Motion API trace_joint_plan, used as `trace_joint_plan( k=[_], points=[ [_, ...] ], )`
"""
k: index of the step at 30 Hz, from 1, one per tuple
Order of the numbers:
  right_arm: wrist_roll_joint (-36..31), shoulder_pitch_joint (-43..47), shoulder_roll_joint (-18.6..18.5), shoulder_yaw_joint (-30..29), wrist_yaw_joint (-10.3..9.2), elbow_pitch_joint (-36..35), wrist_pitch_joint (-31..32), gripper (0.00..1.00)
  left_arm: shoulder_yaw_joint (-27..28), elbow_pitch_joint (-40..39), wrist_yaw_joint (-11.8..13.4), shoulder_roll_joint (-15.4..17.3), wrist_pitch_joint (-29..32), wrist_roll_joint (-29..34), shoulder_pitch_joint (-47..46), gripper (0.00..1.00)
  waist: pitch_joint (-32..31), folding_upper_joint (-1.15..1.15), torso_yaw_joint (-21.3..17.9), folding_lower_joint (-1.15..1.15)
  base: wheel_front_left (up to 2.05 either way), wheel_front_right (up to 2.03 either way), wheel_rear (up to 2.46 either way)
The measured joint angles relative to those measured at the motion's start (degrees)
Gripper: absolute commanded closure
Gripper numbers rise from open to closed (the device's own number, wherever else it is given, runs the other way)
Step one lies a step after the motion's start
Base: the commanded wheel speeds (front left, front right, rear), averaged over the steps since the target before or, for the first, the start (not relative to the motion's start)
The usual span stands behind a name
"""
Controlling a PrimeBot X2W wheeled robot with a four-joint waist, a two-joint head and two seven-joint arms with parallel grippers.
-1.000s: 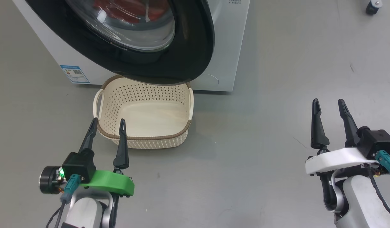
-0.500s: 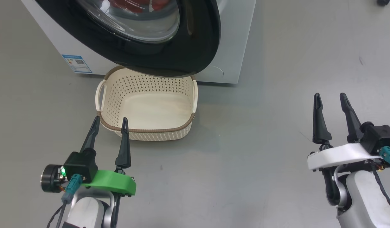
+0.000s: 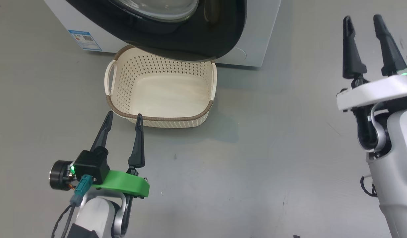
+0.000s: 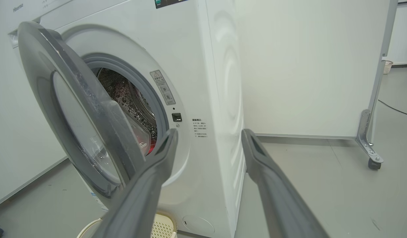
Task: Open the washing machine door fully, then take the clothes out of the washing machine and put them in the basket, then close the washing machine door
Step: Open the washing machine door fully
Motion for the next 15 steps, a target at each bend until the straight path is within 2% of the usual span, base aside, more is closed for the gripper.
trace_joint_plan(
  k=[1,2,3,15],
  points=[
    [0.9,-1.4,0.0,-0.1,0.11,0.0,0.8,0.33,-0.3,-0.1,0.0,0.0,0.0,-0.1,-0.2,0.00,0.4,0.00,0.2,0.00,0.00,0.00,0.00],
    [2.3,-2.7,0.2,-0.2,0.46,0.1,2.0,0.95,-0.6,-0.1,0.0,0.0,0.0,-0.3,-0.4,0.00,0.8,0.00,0.4,0.00,0.00,0.00,0.00],
    [3.7,-3.8,0.5,-0.4,0.59,0.1,3.1,1.00,-0.9,-0.2,0.0,0.0,0.0,-0.5,-0.6,0.00,1.3,0.00,0.7,0.00,0.00,0.00,0.00],
    [18.6,-17.6,4.0,-3.5,1.14,5.6,16.6,1.00,-2.9,-0.5,0.0,0.0,0.0,-2.2,-3.4,0.00,6.0,0.00,3.8,0.00,0.00,0.00,0.00]
  ],
)
